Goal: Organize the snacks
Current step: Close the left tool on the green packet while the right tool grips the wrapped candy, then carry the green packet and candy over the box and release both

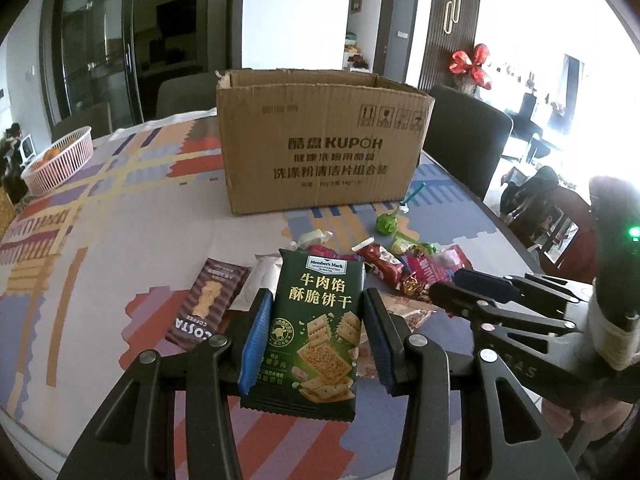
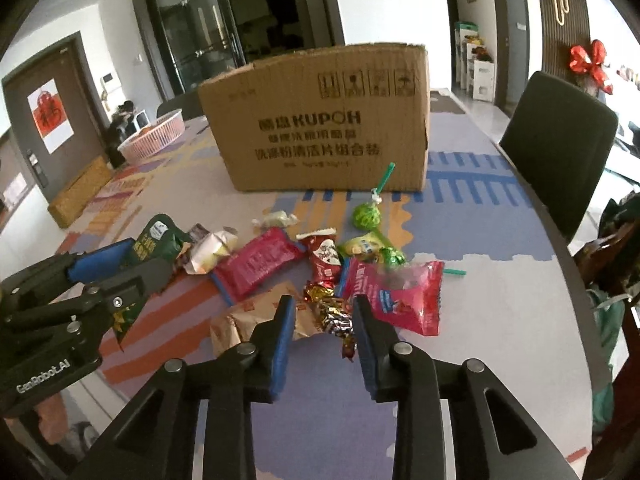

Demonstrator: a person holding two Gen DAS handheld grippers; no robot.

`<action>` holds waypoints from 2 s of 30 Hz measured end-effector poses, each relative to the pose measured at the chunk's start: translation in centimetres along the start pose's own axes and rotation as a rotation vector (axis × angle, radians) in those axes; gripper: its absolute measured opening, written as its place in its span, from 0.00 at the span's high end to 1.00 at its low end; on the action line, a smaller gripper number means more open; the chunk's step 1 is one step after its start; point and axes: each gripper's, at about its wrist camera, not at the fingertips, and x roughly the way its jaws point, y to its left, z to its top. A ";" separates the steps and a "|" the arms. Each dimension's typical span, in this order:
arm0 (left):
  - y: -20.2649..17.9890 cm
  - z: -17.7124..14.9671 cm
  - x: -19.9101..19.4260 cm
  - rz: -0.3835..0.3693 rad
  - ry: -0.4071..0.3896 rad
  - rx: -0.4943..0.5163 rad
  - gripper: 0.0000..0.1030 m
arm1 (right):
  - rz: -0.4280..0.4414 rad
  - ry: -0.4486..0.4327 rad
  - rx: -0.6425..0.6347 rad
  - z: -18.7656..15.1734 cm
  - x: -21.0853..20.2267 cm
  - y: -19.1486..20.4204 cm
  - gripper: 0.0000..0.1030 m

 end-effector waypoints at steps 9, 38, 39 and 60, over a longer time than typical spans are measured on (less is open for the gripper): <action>0.4 -0.2 1.1 -0.001 0.025 -0.014 0.56 | -0.029 0.066 -0.021 -0.1 2.8 -0.1 0.70; -0.2 0.4 -0.4 -0.013 -0.017 -0.011 0.56 | -0.018 0.031 -0.019 -0.6 -0.2 0.4 0.77; -0.3 0.7 -0.5 -0.015 -0.024 -0.012 0.56 | -0.015 0.014 -0.019 -0.3 -0.6 0.5 0.77; 1.1 12.9 -2.7 0.026 -0.246 0.061 0.56 | -0.027 -0.275 -0.061 11.9 -4.5 1.0 0.77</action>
